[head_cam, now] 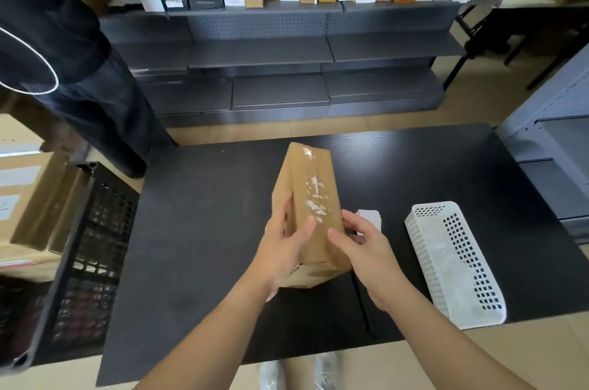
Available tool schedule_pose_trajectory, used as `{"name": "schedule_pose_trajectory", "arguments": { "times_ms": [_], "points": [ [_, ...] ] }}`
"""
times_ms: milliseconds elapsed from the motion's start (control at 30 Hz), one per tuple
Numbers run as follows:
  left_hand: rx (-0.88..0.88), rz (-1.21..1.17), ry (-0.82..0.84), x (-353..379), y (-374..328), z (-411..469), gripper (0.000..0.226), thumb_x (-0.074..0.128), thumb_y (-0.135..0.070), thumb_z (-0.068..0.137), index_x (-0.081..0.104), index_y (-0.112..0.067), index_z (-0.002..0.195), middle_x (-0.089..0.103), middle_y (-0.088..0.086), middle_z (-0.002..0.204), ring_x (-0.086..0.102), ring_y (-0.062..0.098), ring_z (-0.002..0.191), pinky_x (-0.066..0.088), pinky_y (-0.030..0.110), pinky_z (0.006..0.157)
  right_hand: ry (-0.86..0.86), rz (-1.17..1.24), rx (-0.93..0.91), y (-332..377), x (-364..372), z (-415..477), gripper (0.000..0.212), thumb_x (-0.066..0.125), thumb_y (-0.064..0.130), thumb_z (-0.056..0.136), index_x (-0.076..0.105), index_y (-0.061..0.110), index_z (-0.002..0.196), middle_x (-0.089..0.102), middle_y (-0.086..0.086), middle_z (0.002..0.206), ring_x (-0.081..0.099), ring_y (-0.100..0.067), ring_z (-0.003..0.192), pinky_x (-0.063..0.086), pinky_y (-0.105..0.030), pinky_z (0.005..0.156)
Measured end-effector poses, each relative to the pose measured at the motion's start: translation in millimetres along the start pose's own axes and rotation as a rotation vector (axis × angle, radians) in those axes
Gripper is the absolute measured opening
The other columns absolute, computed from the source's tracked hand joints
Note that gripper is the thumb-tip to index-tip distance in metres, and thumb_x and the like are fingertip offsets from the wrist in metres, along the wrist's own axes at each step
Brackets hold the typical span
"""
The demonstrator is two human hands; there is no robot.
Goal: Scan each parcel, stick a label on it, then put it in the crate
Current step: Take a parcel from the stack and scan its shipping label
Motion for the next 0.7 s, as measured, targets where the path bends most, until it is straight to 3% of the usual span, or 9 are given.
{"name": "schedule_pose_trajectory", "arguments": {
  "times_ms": [67, 133, 267, 333, 400, 500, 633, 700],
  "points": [
    [0.039, 0.093, -0.014, -6.4, -8.4, -1.5, 0.062, 0.067, -0.034, 0.096, 0.031, -0.060, 0.140, 0.053, -0.027, 0.136, 0.058, -0.006, 0.117, 0.054, 0.030, 0.098, 0.049, 0.030, -0.010, 1.4, 4.3, 3.1, 0.035, 0.066, 0.020, 0.099, 0.064, 0.037, 0.130, 0.066, 0.015, 0.124, 0.061, -0.009, 0.117, 0.054, -0.026, 0.092],
    [0.060, 0.201, -0.032, -22.4, -10.7, -4.0, 0.063, 0.059, -0.024, 0.101, 0.032, -0.063, 0.141, 0.048, -0.027, 0.141, 0.052, -0.005, 0.125, 0.047, 0.029, 0.106, 0.108, 0.043, 0.013, -1.3, 8.1, 7.7, 0.032, 0.060, 0.019, 0.103, 0.068, 0.039, 0.126, 0.065, 0.014, 0.129, 0.059, -0.010, 0.122, 0.052, -0.032, 0.101],
    [0.031, 0.450, -0.162, -71.7, -5.4, -4.9, 0.049, 0.043, -0.023, 0.107, 0.040, -0.052, 0.146, 0.037, -0.015, 0.145, 0.036, 0.001, 0.130, 0.027, 0.025, 0.112, 0.113, -0.104, 0.057, -19.4, 10.6, 25.4, 0.038, 0.057, 0.022, 0.104, 0.055, 0.041, 0.137, 0.057, 0.023, 0.133, 0.053, -0.009, 0.128, 0.046, -0.027, 0.098],
    [-0.028, 0.435, -0.220, -96.0, 5.9, -3.5, 0.046, 0.048, -0.040, 0.104, 0.039, -0.048, 0.149, 0.040, -0.015, 0.145, 0.040, 0.005, 0.130, 0.031, 0.032, 0.115, 0.090, -0.255, 0.114, -38.0, 11.4, 35.8, 0.058, 0.064, 0.029, 0.101, 0.040, 0.038, 0.153, 0.046, 0.015, 0.150, 0.045, -0.017, 0.140, 0.042, -0.041, 0.110],
    [-0.103, 0.360, -0.218, -108.3, 18.1, -4.3, 0.064, 0.061, -0.060, 0.092, 0.035, -0.046, 0.149, 0.046, -0.019, 0.141, 0.051, 0.012, 0.126, 0.045, 0.037, 0.106, 0.104, -0.370, 0.196, -57.6, 13.1, 43.4, 0.076, 0.070, 0.036, 0.096, 0.027, 0.036, 0.159, 0.033, 0.005, 0.163, 0.038, -0.025, 0.147, 0.040, -0.050, 0.116],
    [-0.213, 0.292, -0.185, -114.3, 48.9, -4.6, 0.078, 0.074, -0.042, 0.089, 0.027, -0.043, 0.152, 0.053, -0.024, 0.134, 0.060, 0.009, 0.118, 0.053, 0.026, 0.086, 0.123, -0.411, 0.228, -77.0, 18.9, 47.3, 0.083, 0.071, 0.035, 0.095, 0.022, 0.031, 0.161, 0.031, 0.003, 0.164, 0.036, -0.024, 0.148, 0.038, -0.048, 0.117],
    [-0.301, 0.270, -0.200, -121.2, 89.0, 0.7, 0.073, 0.068, -0.029, 0.093, 0.029, -0.045, 0.153, 0.059, -0.023, 0.133, 0.061, 0.009, 0.118, 0.051, 0.034, 0.099, 0.056, -0.512, 0.169, -90.8, 18.4, 50.9, 0.079, 0.073, 0.028, 0.094, 0.028, 0.029, 0.159, 0.032, 0.002, 0.162, 0.039, -0.022, 0.144, 0.038, -0.045, 0.116],
    [-0.332, 0.277, -0.186, -120.8, 100.0, 2.2, 0.059, 0.064, -0.025, 0.096, 0.038, -0.046, 0.144, 0.061, -0.020, 0.129, 0.063, 0.009, 0.113, 0.051, 0.032, 0.095, 0.035, -0.571, 0.152, -96.5, 14.0, 50.7, 0.077, 0.074, 0.027, 0.093, 0.032, 0.031, 0.157, 0.035, 0.002, 0.159, 0.043, -0.020, 0.140, 0.039, -0.044, 0.115]
  ]
}}
Point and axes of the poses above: each hand's wrist, its own z-axis towards the middle knuckle, its own x-axis out of the palm, y = z × x, the point moved 2 cm from there along z, towards the middle knuckle
